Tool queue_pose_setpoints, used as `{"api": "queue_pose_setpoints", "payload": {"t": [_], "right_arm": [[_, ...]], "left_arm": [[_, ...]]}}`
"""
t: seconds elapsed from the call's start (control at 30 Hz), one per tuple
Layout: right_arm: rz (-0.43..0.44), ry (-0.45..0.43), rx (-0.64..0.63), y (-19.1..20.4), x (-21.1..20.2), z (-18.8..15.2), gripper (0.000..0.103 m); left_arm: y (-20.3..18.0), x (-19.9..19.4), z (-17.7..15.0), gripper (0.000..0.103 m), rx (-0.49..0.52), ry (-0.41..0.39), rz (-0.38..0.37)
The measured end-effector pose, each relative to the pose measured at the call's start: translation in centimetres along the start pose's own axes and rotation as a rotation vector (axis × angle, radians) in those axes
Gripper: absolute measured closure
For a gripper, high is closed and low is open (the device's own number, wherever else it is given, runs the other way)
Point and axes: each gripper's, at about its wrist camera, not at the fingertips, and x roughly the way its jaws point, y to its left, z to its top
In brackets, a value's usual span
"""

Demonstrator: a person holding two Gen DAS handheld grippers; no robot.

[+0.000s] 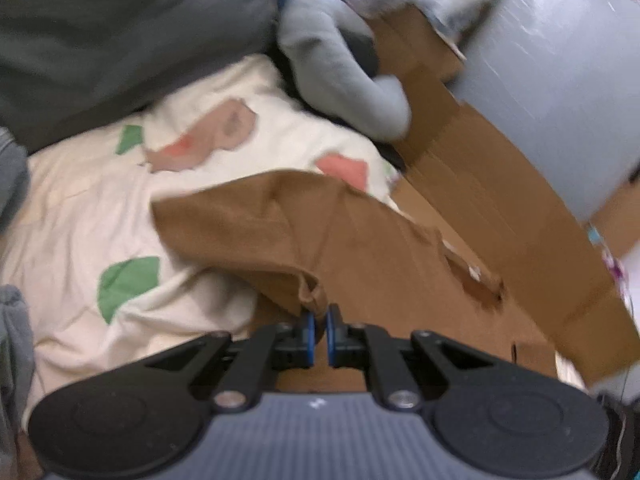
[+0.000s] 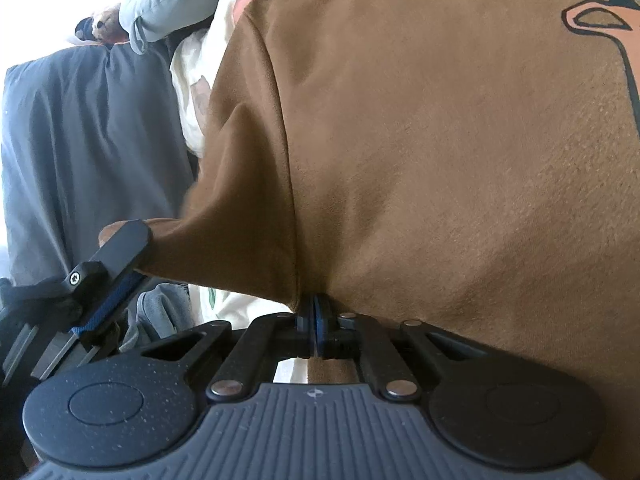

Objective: Fold clothes

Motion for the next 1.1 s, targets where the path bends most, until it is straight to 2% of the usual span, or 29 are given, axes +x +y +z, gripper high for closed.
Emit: {"api": "queue_pose_setpoints", "payload": {"t": [0.27, 0.43, 0.5, 0.67, 0.73, 0.9, 1.07, 1.1], "right_arm": [[0.020, -0.046, 0.011, -0.4, -0.1, -0.9, 0.097], [0.019, -0.051, 0.000, -0.4, -0.1, -0.9, 0.097], [0.019, -0.045, -0.009, -0.3, -0.1, -0.9, 0.097], [0.010, -0.008, -0.019, -0.5, -1.0, -1.3, 0.095], [0.005, -0.002, -0.015, -0.7, -1.7, -1.7, 0.095], [-0.059, -0.032, -0.059, -0.6, -4.3, -1.8, 0.092], [-0.112, -0.048, -0.171, 0.7, -5.9, -0.8, 0.070], [-0.122, -0.050, -0.193, 0.9, -6.1, -0.6, 0.068]], "left_arm": [[-1.1, 0.8, -1.0, 0.097, 0.086, 0.071, -0.049], [-1.2, 1.0, -1.6, 0.096, 0.101, 0.121, -0.073], [-0.7, 0.9, -1.6, 0.085, 0.068, 0.132, -0.091], [0.2, -0.6, -1.9, 0.071, 0.032, 0.101, -0.125], [0.7, -1.1, -2.1, 0.071, 0.023, 0.085, -0.095], [2.2, -0.9, -3.0, 0.072, 0.014, 0.088, 0.039], [2.9, -0.1, -3.5, 0.072, 0.018, 0.095, 0.091], [2.9, 0.2, -3.5, 0.072, 0.025, 0.094, 0.097]]}}
